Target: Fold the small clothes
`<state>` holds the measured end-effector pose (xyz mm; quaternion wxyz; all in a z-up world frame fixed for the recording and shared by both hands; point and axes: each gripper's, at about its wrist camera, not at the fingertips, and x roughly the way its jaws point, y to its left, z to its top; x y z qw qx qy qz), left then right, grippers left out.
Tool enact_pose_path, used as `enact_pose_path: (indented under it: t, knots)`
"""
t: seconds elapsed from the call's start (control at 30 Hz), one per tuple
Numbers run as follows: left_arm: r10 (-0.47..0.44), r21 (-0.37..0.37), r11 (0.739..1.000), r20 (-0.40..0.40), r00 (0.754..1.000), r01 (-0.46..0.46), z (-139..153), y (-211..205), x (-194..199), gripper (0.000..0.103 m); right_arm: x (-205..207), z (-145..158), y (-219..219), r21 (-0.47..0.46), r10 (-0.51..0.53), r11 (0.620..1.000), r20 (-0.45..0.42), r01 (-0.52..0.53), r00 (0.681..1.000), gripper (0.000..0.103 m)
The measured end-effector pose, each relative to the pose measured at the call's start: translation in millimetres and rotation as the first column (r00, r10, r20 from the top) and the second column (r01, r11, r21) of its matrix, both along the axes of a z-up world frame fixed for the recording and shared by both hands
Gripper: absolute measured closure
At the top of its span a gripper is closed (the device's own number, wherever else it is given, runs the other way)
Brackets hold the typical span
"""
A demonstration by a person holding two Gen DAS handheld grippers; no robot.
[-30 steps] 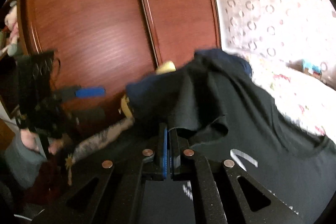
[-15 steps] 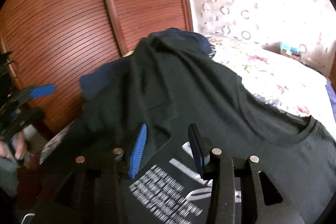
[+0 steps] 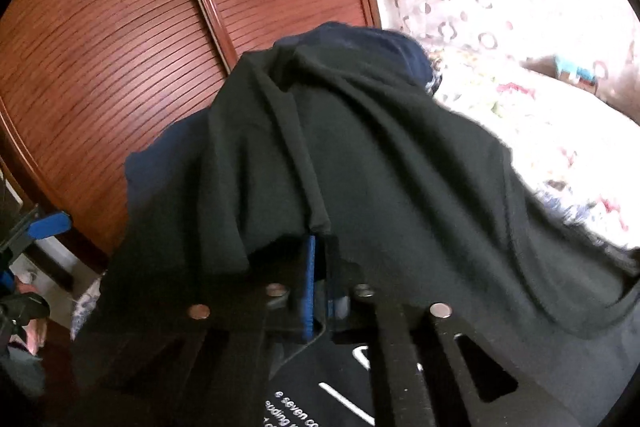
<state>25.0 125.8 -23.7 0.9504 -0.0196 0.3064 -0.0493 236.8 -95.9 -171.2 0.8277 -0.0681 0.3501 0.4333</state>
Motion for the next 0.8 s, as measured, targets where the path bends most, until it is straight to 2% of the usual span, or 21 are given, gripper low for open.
enact_pose_path:
  t: [0.2,0.4,0.5,0.53,0.6,0.63,0.67,0.8]
  knots:
    - [0.002,-0.005,1.0,-0.009,1.0,-0.002,-1,-2,0,0.022,-3,30,-23,0.051,-0.083,0.996,0.08,0.079,0.993,0.101]
    - [-0.003,-0.001,1.0,-0.014,1.0,0.003,-1,-6,0,0.022,26,39,-35,0.033,-0.261,0.965,0.136,0.259,0.956,0.101]
    - [-0.003,0.0,1.0,-0.016,1.0,0.003,-2,-7,0,0.022,35,40,-37,0.018,-0.293,0.956,0.147,0.293,0.945,0.101]
    - [-0.004,0.0,1.0,-0.016,1.0,0.004,-2,-8,1,0.022,37,39,-36,0.018,-0.299,0.954,0.145,0.299,0.943,0.099]
    - [-0.007,0.003,1.0,-0.016,1.0,0.007,-2,-10,3,0.022,38,38,-33,0.003,-0.29,0.956,0.136,0.293,0.947,0.087]
    - [-0.009,0.005,1.0,-0.015,1.0,0.009,-2,-12,2,0.022,39,36,-33,-0.013,-0.279,0.959,0.125,0.283,0.952,0.075]
    - [-0.012,0.009,1.0,-0.011,1.0,0.012,-1,-14,2,0.022,38,34,-33,-0.018,-0.278,0.959,0.126,0.283,0.952,0.068]
    - [-0.02,0.011,1.0,-0.002,1.0,0.02,0,-21,5,0.022,33,39,-54,-0.033,-0.27,0.961,0.105,0.275,0.957,0.059]
